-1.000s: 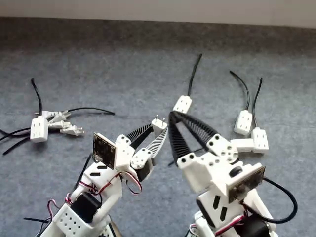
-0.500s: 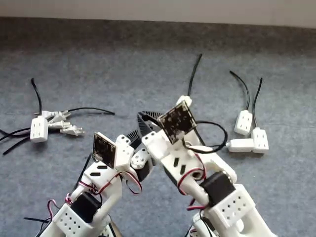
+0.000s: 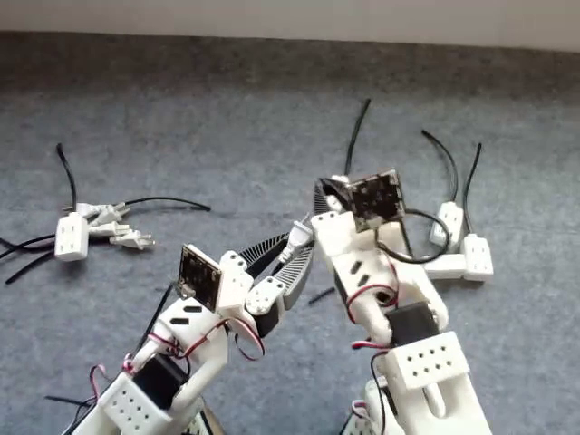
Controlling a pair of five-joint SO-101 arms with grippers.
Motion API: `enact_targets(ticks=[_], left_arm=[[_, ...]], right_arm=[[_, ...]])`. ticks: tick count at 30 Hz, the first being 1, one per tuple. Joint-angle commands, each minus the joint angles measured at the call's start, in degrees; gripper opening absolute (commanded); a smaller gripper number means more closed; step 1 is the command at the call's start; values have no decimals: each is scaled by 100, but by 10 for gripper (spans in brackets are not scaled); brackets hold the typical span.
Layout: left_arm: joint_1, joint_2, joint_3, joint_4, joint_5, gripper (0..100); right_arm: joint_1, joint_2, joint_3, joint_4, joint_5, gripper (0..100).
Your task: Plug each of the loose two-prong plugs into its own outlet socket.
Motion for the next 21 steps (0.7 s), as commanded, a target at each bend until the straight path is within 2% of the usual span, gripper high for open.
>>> enact_targets(ticks=[1,6,11,19,21], left_arm=[[-31,-57,-92,-185,9,5],[-31,-57,-75,-185,9,5],[-31,-57,-31,-185,9,5],[-40,-48,101,-158,0,7],[-101,4,127,18,-299,7]], right_arm=[[453,84,664,-479,62,10],[470,84,1015,-892,70,10],[514,84,681,-884,70,10],[1226,84,-13,-884,35,13],[1429,84,-4,-884,35,15]])
